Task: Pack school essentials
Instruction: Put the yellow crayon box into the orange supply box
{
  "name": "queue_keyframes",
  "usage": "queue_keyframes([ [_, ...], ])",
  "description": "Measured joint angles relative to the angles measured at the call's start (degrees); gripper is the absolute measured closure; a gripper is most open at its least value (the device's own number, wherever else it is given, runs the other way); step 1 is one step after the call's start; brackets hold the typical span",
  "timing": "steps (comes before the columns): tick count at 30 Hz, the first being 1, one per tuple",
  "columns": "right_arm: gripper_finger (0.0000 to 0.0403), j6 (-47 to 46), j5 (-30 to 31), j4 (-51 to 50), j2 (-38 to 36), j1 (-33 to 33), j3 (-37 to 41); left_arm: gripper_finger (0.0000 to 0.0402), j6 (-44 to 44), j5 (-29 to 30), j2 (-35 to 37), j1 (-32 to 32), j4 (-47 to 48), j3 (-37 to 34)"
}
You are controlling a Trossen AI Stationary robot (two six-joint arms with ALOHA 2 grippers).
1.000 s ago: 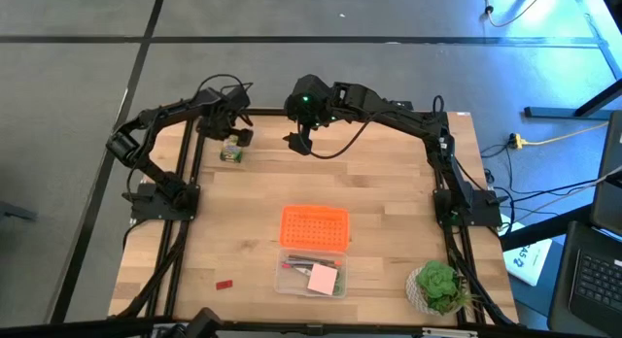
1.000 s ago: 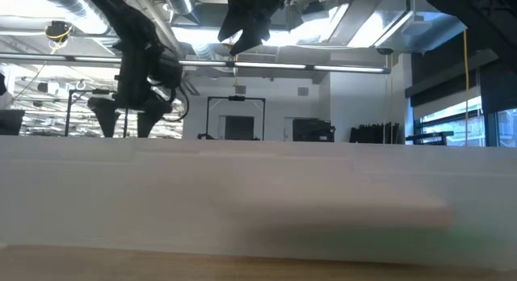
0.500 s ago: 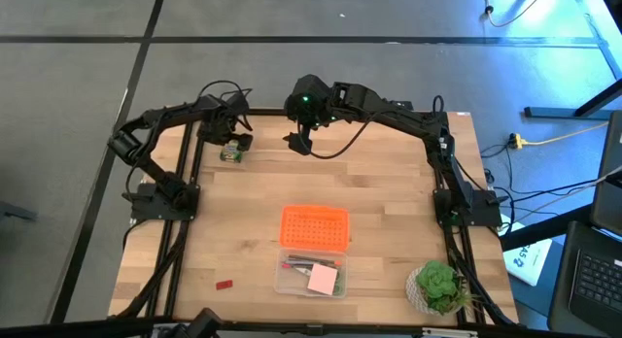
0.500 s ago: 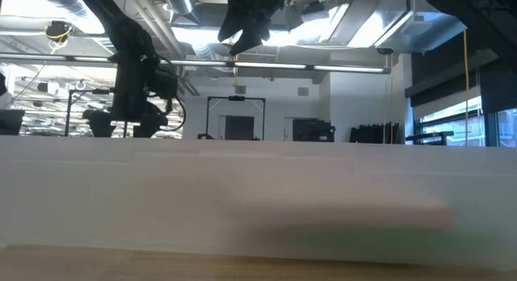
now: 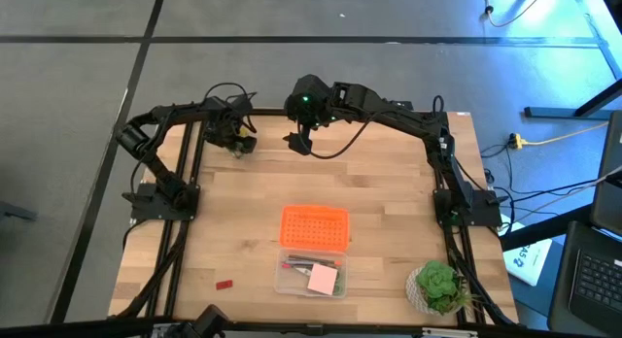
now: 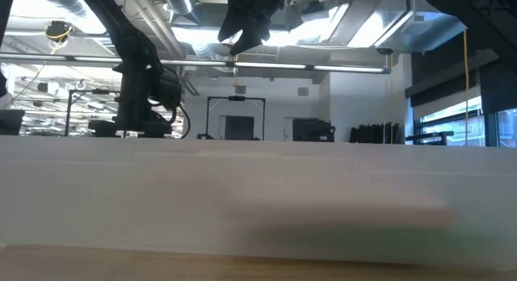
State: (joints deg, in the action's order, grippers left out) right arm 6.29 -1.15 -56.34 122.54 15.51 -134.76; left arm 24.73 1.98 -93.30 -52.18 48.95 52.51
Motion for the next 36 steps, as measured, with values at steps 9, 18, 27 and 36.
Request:
queue_keyframes([
  [9, 0.0004, 0.0, 0.0, 0.0, 0.0, 0.0, 0.0, 0.0001, -3.3, 0.0, 0.0, 0.8, -3.2, 0.0],
  [18, 0.0004, 0.0, 0.0, 0.0, 0.0, 0.0, 0.0, 0.0001, -4.6, 0.5, 0.0, 1.6, -6.2, 0.0],
  [27, 0.0004, 0.0, 0.0, 0.0, 0.0, 0.0, 0.0, 0.0001, -5.9, 0.5, -2.9, 1.7, -6.4, 0.1],
  [36, 0.0004, 0.0, 0.0, 0.0, 0.0, 0.0, 0.0, 0.0039, -6.3, 0.8, -3.2, 1.7, -6.7, 0.1],
])
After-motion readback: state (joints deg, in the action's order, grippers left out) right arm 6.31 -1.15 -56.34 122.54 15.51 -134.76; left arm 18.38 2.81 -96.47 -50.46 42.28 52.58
